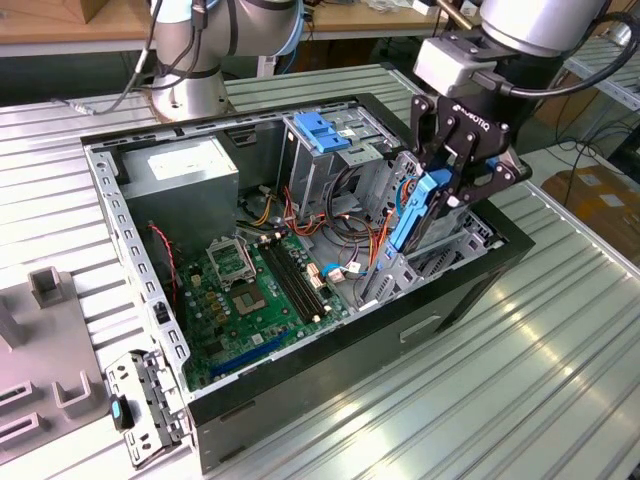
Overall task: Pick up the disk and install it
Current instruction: 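Insert the disk into the insertion slot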
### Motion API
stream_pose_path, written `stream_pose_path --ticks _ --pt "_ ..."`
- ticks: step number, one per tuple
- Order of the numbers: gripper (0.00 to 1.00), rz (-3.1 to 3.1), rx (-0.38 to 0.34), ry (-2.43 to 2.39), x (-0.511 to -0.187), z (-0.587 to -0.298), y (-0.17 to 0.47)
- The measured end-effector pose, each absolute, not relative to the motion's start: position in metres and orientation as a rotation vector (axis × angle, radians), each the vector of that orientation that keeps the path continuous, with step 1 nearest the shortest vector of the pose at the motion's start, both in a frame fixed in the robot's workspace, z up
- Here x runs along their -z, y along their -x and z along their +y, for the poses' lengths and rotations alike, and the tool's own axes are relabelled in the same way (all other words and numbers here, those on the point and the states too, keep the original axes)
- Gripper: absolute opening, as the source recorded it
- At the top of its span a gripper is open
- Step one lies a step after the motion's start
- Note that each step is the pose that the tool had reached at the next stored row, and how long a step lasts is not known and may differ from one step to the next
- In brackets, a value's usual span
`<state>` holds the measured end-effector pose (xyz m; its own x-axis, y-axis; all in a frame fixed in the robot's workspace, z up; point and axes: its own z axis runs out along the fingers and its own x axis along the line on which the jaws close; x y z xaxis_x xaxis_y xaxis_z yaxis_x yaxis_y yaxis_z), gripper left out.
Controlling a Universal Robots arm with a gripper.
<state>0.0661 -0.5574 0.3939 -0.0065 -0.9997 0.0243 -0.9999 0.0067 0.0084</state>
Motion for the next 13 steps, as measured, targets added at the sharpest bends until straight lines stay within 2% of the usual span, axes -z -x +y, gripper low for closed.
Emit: stream_pose_path --ticks 13 --pt "0.37 -2.212 -0.017 -2.198 -0.375 -0.558 -0.066"
